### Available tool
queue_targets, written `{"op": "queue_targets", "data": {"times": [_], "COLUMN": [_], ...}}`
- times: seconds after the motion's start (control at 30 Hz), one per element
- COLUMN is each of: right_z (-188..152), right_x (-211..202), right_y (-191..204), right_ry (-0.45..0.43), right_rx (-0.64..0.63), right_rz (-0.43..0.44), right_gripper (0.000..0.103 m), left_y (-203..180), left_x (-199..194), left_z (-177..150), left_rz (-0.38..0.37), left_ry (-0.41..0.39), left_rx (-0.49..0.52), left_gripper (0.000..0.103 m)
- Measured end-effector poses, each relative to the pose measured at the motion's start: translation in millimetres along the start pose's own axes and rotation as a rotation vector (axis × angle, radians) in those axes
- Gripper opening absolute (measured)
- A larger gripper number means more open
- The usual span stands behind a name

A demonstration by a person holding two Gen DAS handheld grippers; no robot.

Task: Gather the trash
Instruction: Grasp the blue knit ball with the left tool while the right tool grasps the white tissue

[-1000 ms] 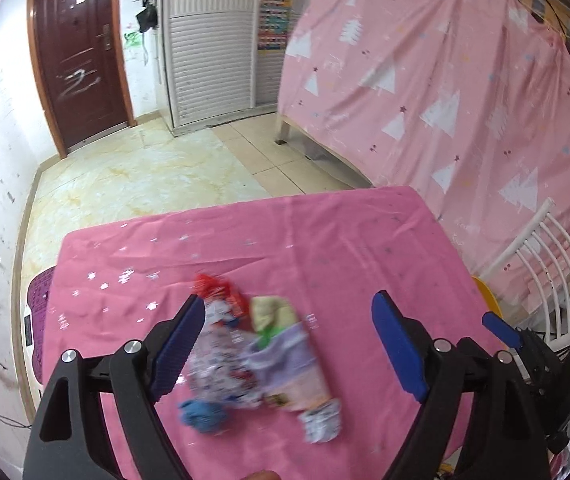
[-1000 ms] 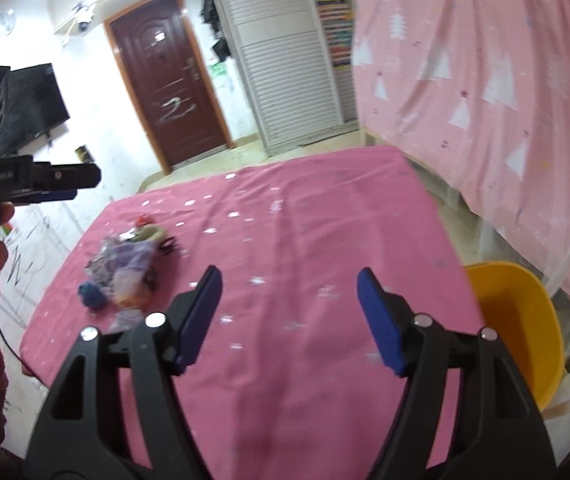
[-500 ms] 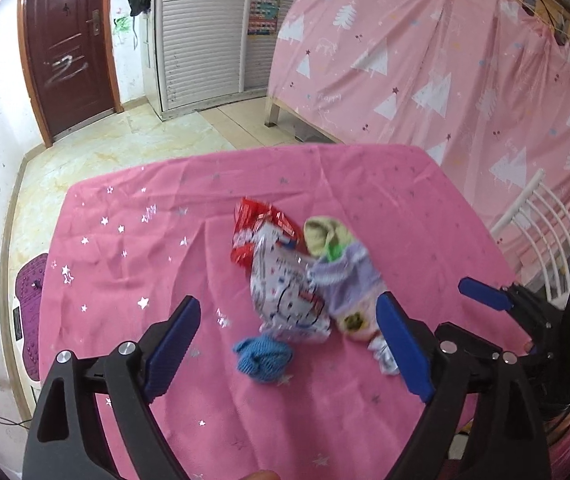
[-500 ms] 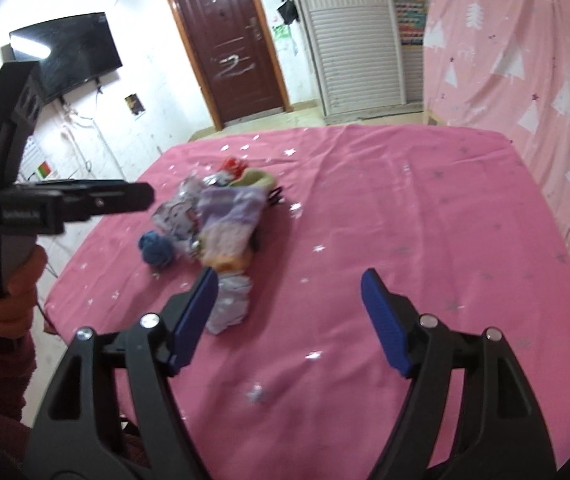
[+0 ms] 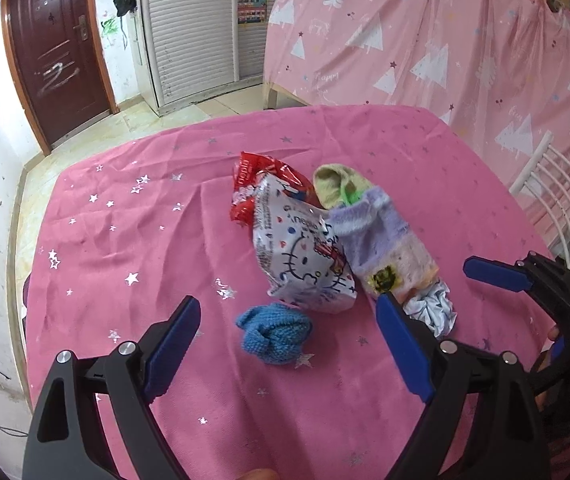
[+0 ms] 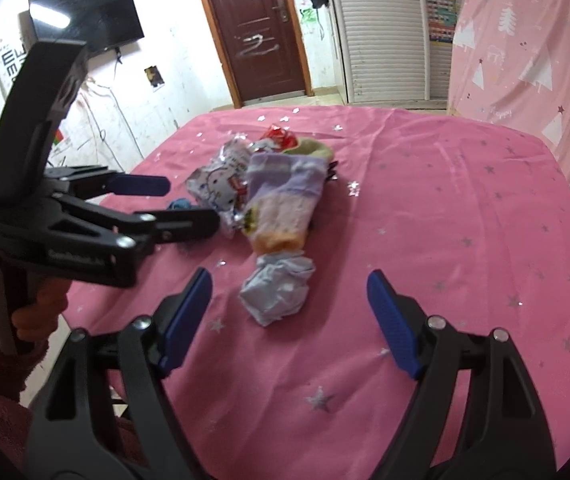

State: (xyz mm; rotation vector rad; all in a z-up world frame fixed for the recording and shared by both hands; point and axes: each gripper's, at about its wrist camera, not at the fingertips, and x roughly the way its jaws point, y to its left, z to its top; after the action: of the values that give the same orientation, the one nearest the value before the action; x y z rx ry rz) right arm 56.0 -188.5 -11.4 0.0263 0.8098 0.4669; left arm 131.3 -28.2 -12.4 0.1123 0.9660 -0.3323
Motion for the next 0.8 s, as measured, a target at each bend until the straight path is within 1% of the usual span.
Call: {"op": "queue_targets", "data": {"times": [0.1, 0.17, 0.27, 0.3, 0.47, 0.53, 0.57, 0.6, 0.63, 0.7, 0.8], "right_z": [1.6, 1.3, -0.2, -0.2, -1.3, -2.5, -3.0, -2.9, -3.1, -4.2, -4.4], "right_x": [3.8, 5.4, 7.3, 7.7, 10.8, 10.7, 11.0, 11.7, 12.5, 12.9, 12.2], "right_y": [3.5, 5.4, 5.5, 5.3, 7.8, 9.8, 10.0, 9.7, 10.1, 11.6, 11.1], "right_ry": [0.008, 0.011, 0.016, 0.016, 0.018, 0.02, 0.021, 0.022, 0.025, 0.03, 0.028], "right_rx": [-0.016, -0.022, -0.026, -0.028, -0.039, -0.047, -0.048, -0.049, -0.051, -0.061, -0.062], "right_rz": [-0.004, -0.005, -0.009, -0.014, -0.024, -0.032, -0.033, -0.035, -0.036, -0.044, -0.053], "right_gripper": [0.076, 0.076, 0.076, 0.076, 0.075, 0.069, 0.068, 0.065, 0.059, 0.055, 0.045], "left_y": [-0.5, -2.3, -3.9, -4.7, -7.0, -8.7, -9.8, -11.1, -12.6, -15.0, -18.1], "left_x": [4.4, 7.2, 9.2, 10.1, 11.9, 12.1, 12.5, 13.0, 13.4, 14.6, 14.7], "left_z": [-0.7, -1.7, -3.1, -3.9, -3.6, -4.3, -4.6, -4.7, -5.8, -7.8, -10.2], "left_rz": [0.002, 0.005, 0.007, 0.008, 0.006, 0.007, 0.006, 0.007, 0.007, 0.008, 0.023], "left_ry": [0.004, 0.006, 0.006, 0.008, 0.006, 0.005, 0.006, 0.007, 0.009, 0.014, 0.009], "left_rx": [0.007, 0.014, 0.02, 0.022, 0.025, 0.03, 0.033, 0.037, 0.041, 0.045, 0.052], "left_gripper": [0.083, 0.08, 0.069, 0.062, 0.056, 0.051, 0.049, 0.046, 0.044, 0.043, 0.041]}}
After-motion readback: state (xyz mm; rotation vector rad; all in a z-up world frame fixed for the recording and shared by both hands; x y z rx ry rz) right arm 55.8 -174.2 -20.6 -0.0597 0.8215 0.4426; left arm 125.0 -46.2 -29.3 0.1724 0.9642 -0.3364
